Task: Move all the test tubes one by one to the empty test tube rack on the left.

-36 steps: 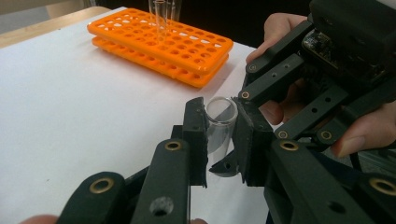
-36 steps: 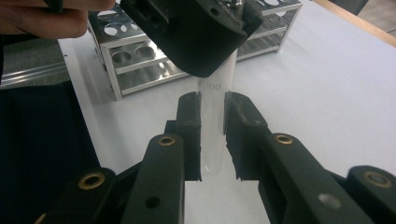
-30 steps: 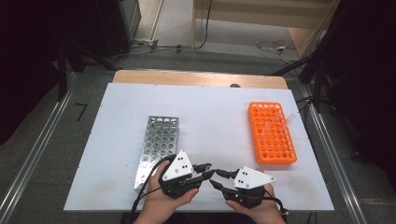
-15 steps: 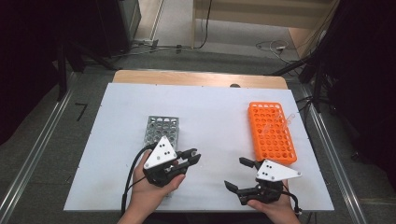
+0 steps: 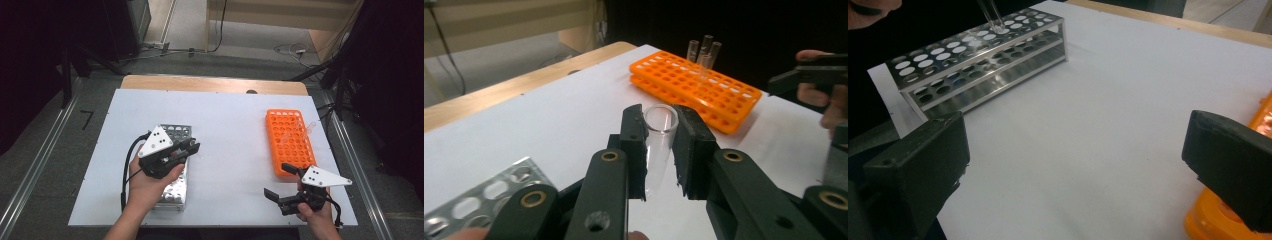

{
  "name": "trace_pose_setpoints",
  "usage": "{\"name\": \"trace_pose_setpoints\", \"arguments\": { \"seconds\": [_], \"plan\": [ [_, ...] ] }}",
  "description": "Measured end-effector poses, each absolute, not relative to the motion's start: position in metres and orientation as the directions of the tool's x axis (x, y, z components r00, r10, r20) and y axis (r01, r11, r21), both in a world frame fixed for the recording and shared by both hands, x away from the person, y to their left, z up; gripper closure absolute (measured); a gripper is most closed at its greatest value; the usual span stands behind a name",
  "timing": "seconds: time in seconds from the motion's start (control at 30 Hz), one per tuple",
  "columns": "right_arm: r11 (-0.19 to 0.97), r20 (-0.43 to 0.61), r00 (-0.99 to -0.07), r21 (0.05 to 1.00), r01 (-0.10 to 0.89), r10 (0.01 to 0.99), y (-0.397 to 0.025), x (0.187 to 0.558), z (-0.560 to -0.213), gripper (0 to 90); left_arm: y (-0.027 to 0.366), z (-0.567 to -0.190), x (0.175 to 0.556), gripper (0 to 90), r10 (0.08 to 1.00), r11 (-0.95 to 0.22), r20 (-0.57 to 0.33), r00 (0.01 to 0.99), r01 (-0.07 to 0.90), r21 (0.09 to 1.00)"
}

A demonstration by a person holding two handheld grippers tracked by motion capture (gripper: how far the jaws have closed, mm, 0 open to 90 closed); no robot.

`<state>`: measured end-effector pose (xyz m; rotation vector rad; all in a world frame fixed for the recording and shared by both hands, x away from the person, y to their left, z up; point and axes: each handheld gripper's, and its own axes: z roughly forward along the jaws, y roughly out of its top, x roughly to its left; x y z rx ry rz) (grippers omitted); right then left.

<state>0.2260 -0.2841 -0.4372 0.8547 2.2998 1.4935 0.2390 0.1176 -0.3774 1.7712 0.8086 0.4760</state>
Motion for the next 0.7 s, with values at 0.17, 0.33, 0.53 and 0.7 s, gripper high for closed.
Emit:
{"name": "trace_pose_setpoints", "arguments": {
  "seconds": [0.17,0.33,0.53,0.7],
  "plan": [
    [0.278,0.096,-0.772,0.899,0.338,0.629,-0.297,0.227,-0.440,0.0,0.128,-0.375,0.251,76.2,0.747,-0.190,-0.059,0.662,0.298,0.936],
    [0.288,0.086,-0.768,0.896,0.337,0.634,-0.301,0.226,-0.442,0.0,0.137,-0.376,0.265,76.2,0.772,-0.180,-0.060,0.633,0.307,0.934],
    [0.284,0.087,-0.761,0.895,0.342,0.643,-0.306,0.224,-0.442,0.0,0.143,-0.381,0.281,76.2,0.792,-0.171,-0.065,0.607,0.322,0.931],
    [0.278,0.090,-0.754,0.895,0.348,0.651,-0.310,0.224,-0.442,0.0,0.146,-0.383,0.294,76.2,0.807,-0.182,-0.056,0.589,0.337,0.924]
  ]
}}
